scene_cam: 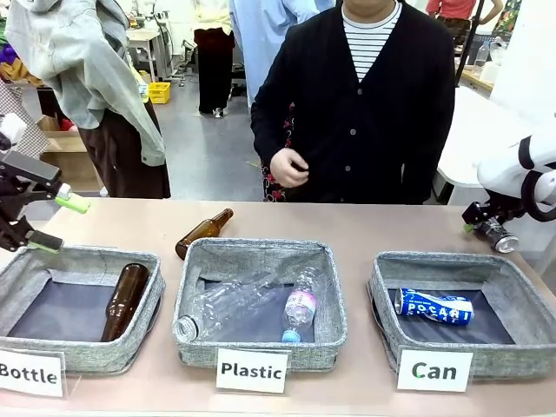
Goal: Sort the can waste into the basket.
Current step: Pick up the can waste from the table and place it in the right Fabric basket.
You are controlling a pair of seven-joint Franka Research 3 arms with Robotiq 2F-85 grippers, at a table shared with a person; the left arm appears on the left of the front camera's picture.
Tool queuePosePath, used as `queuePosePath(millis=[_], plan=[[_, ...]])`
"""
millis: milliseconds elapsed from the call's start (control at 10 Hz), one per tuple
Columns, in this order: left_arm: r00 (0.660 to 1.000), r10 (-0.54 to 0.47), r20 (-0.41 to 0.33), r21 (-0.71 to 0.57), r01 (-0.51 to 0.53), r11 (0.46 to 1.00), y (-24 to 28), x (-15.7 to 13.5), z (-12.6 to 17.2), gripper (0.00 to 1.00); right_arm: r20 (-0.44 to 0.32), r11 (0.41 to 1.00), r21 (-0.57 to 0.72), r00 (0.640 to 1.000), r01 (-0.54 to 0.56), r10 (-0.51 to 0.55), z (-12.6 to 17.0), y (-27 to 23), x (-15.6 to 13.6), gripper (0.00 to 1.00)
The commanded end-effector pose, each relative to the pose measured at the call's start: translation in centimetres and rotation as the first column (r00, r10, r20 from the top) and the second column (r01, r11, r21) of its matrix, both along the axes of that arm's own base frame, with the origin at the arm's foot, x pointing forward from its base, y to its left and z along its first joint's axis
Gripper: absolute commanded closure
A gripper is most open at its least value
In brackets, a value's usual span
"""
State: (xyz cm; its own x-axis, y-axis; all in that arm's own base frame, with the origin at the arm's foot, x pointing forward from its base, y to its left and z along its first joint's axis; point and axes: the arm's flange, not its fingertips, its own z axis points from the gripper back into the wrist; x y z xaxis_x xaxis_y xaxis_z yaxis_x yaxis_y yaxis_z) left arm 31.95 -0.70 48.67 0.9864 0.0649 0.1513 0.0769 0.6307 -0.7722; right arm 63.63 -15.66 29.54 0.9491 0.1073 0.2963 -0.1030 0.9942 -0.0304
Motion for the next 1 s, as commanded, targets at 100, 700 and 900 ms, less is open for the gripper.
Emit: queuePosePath(millis=[100, 700, 900], plan=[[1.0, -0.001, -0.01, 0.002, 0.001, 1.0, 0.1, -0.3, 0.0, 0.0, -0.019, 0.999, 0.032, 1.0, -0.003, 0.004, 0.3, -0.6, 0.5, 1.0], [1.0, -0.001, -0.01, 0.002, 0.001, 1.0, 0.1, -0.3, 0.0, 0.0, 0.005, 1.0, 0.02, 1.0, -0.011, 0.011, 1.2, -0.1, -0.1, 1.0], [1.0, -0.001, -0.01, 0.002, 0.001, 1.0, 0.1, -0.3, 0.0, 0.0, 0.061, 0.999, 0.007, 0.997, -0.041, 0.041, 4.0, 0.8, -2.8, 1.0]])
